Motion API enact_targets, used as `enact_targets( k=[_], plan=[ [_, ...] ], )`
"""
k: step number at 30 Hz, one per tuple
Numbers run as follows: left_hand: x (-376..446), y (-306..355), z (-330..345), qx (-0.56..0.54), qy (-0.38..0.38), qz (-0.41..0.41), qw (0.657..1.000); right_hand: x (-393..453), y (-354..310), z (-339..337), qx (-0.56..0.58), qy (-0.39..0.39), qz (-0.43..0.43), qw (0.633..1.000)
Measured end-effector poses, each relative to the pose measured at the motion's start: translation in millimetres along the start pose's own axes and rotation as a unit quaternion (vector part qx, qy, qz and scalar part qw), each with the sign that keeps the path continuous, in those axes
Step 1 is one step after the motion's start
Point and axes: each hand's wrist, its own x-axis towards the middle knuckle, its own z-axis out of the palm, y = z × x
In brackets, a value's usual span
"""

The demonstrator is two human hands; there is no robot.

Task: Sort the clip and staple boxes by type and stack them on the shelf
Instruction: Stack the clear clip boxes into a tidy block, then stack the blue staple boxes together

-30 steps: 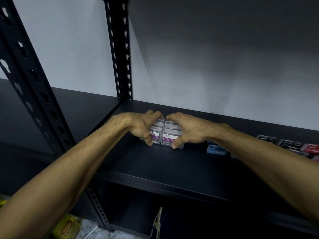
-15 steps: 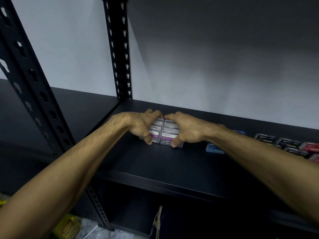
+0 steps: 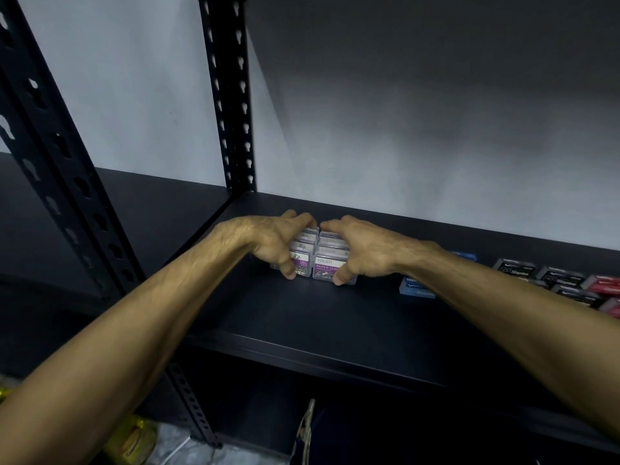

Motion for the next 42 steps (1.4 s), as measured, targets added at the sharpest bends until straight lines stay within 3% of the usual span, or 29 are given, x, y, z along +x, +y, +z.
enact_targets(
  k=[16,18,20,22,24,30,42],
  plan=[
    [-18,-2,-14,0.040,0.007,-0.045,0.998,-27,4,-21,-0.077,0.040,0.002,0.996],
    [-26,3,-25,0.045,0.040,-0.048,0.997,-39,9,-32,-0.055,0.052,0.006,0.997],
    [-33,17,-31,0.047,0.122,-0.022,0.991,-54,18,-43,-0.037,0.067,0.015,0.997],
    [-35,40,-30,0.026,0.215,0.037,0.976,-70,30,-51,-0.037,0.085,0.030,0.995],
    [-32,68,-23,-0.010,0.250,0.096,0.963,-87,44,-56,-0.030,0.101,0.052,0.993],
    [-11,135,18,-0.059,0.214,0.168,0.960,-128,78,-62,-0.018,0.087,0.099,0.991],
    [26,165,67,0.014,0.171,0.111,0.979,-163,103,-18,-0.115,0.065,0.134,0.982]
  ],
)
